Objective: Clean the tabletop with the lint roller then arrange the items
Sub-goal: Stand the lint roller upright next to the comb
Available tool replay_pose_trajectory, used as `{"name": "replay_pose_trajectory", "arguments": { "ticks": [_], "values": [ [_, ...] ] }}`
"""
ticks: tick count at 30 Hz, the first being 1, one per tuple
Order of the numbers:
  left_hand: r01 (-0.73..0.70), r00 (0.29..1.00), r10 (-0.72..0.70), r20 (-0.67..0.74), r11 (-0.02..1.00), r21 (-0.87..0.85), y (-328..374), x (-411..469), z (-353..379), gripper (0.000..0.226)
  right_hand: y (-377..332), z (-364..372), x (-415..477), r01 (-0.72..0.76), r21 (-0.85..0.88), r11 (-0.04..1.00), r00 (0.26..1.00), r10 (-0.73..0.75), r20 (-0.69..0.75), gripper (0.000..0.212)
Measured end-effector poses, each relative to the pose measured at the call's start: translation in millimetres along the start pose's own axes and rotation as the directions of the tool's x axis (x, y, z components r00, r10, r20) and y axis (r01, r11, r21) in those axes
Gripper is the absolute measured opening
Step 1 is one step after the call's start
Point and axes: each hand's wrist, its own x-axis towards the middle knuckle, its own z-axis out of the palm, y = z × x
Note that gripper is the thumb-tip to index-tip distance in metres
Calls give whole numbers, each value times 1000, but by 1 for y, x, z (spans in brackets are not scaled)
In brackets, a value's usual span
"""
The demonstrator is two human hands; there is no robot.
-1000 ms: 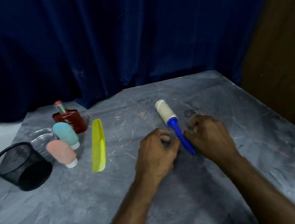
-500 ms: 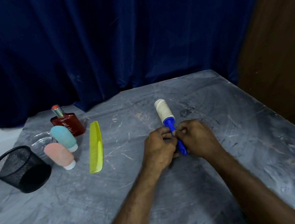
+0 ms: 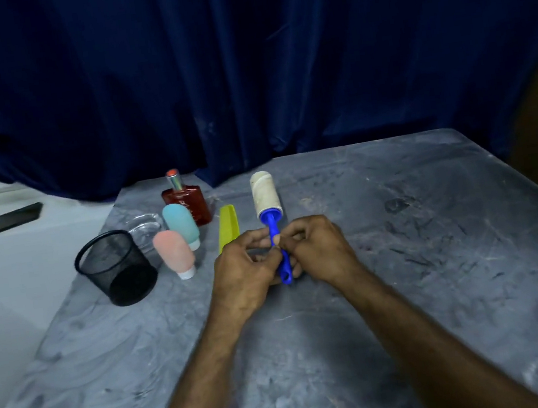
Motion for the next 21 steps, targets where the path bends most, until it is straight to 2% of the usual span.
{"name": "replay_pose_trajectory", "arguments": {
  "ticks": [5, 9, 14, 18, 21],
  "values": [
    [20, 1000, -19, -15, 991, 131, -15, 1, -21, 31, 1, 26, 0, -84, 29, 996, 995, 82, 57, 18],
    [19, 1000, -14, -25, 977, 212, -16, -3, -20, 45, 1, 29, -3, -124, 25, 992, 991, 123, 45, 18],
    [-22, 999, 30, -24, 959, 281, -12, -4, -14, 59, -2, 24, -4, -81, -126, 989, 997, 83, 5, 21],
    [-86, 993, 109, -40, 919, 385, -9, -8, -12, 37, -2, 23, -5, -37, -211, 977, 999, 34, -18, 27],
    [-107, 990, 134, -41, 910, 400, -10, -8, -12, 39, -1, 23, -4, -22, -231, 973, 1000, 16, -26, 29]
  ]
}}
